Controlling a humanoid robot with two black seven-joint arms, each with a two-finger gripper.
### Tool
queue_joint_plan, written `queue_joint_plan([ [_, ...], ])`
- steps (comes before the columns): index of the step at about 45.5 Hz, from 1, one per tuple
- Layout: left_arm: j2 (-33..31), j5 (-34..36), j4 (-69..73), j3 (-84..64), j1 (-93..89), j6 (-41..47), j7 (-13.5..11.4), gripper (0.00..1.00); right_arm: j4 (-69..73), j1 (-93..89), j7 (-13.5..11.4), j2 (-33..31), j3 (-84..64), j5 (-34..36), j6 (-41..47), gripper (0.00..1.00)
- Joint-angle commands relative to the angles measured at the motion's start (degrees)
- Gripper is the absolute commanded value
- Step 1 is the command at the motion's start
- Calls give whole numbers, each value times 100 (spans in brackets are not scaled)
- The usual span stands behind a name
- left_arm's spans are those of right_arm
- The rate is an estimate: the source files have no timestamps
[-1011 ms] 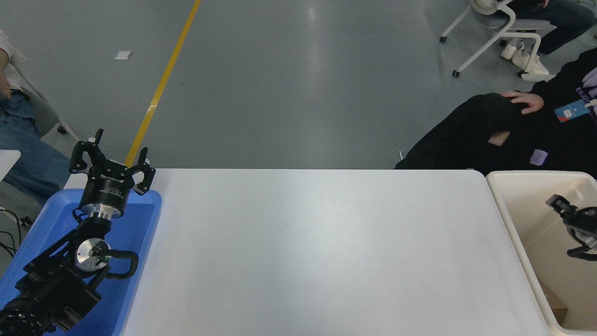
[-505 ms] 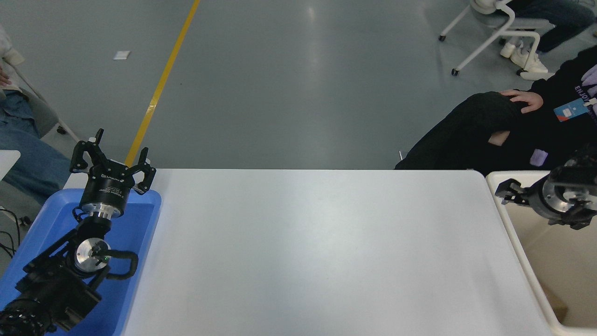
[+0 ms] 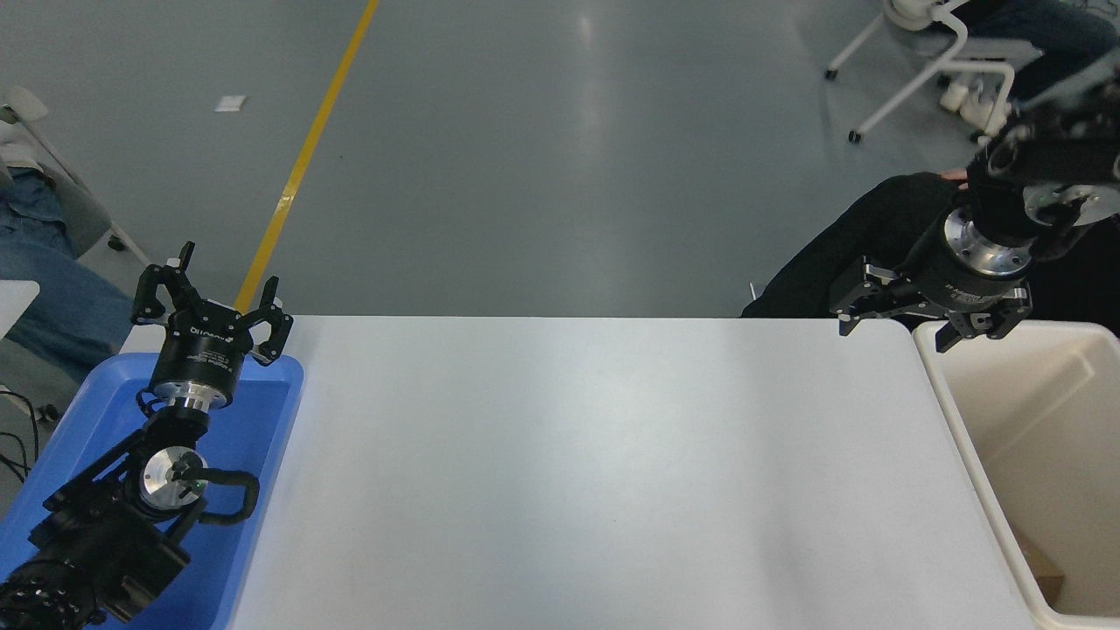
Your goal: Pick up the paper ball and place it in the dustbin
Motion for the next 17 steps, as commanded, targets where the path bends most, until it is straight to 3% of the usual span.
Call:
queue_joint_plan([
  [1, 0, -1, -4, 0, 0, 1, 4, 99, 49, 382, 7, 216, 105, 209, 147, 100],
  [17, 0, -1, -4, 0, -9, 1, 4, 99, 49, 849, 7, 137, 70, 323, 147, 100],
])
